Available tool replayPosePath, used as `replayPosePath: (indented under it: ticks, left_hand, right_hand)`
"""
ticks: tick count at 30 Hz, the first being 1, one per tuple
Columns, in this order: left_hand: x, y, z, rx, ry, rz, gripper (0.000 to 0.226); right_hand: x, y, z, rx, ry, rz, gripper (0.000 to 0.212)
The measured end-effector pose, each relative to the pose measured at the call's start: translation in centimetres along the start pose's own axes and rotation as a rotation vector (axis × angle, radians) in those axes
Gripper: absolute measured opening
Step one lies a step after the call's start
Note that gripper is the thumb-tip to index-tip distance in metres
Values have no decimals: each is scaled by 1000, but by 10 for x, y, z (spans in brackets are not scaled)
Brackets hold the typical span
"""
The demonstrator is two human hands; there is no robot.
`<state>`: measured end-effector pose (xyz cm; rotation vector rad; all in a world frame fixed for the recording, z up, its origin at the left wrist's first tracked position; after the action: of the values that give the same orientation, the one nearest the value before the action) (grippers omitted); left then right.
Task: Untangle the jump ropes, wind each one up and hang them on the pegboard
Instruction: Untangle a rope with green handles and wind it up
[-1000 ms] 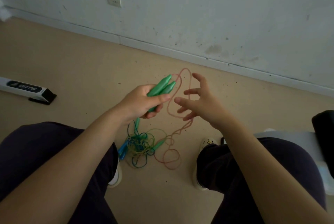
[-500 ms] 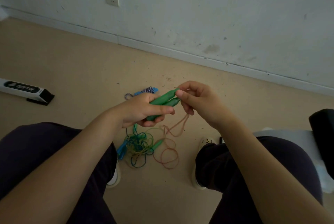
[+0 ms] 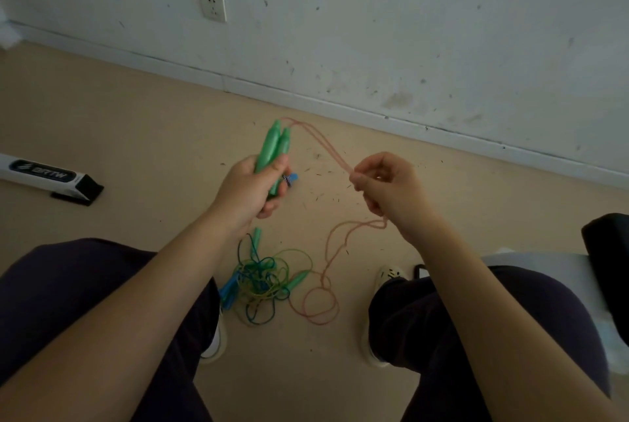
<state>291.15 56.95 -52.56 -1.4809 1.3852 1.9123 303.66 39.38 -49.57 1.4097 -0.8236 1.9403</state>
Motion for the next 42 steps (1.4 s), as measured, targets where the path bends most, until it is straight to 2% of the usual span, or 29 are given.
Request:
replayPosePath:
  ticks: [2, 5, 7, 10, 12, 15, 17, 19, 21, 25, 28, 31, 38, 42]
  left_hand:
    - [6, -2, -3, -33, -222, 28, 20]
    - [20, -4, -16, 42, -616, 72, 21]
    - [30, -1, -25, 147, -790, 109, 32]
    - [41, 10, -42, 326, -903, 148, 43]
    - [45, 20, -53, 425, -884, 175, 50]
    - [43, 28, -59, 452, -832, 201, 68]
    - [41, 29, -62, 451, -788, 196, 58]
    - [37, 29, -64, 448, -736, 168, 38]
    - [32, 28, -63, 449, -667, 155, 28]
    - [20, 23, -55, 421, -496, 129, 23]
    - [11, 23, -53, 426, -358, 77, 28]
    - [7, 18, -46, 359, -261, 47, 29]
    - [17, 17, -52, 370, -305, 100, 28]
    - [25, 18, -57, 370, -375, 135, 34]
  right_hand:
    - [-1, 4, -16, 143, 134, 2, 10]
    - [-2, 11, -40, 334, 246, 39, 7]
    - [2, 13, -46, 376, 238, 68, 8]
    - [11, 11, -44, 351, 202, 124, 6]
    - [15, 11, -46, 346, 192, 147, 6]
    - [15, 12, -51, 330, 107, 157, 11]
    - [12, 12, -52, 308, 44, 139, 17]
    - [9, 13, -51, 299, -32, 90, 14]
    - [6, 13, -49, 306, -72, 51, 10]
    - [5, 13, -48, 329, -110, 25, 11]
    - [5, 16, -50, 376, -201, 7, 16]
    - [8, 16, -49, 349, -248, 25, 20]
    - [0, 13, -45, 186, -262, 4, 9]
    - [-4, 14, -46, 159, -225, -30, 14]
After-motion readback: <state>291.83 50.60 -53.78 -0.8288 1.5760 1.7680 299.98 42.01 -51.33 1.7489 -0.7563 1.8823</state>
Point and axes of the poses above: each hand's wrist, its own y-axis away from the middle knuckle, its own z-axis out of the back of the hand, x = y × z, the point moved 10 cm from there along -y, towards the middle knuckle, and after that the axes turned 14 degrees about z, right-handed, at the moved point
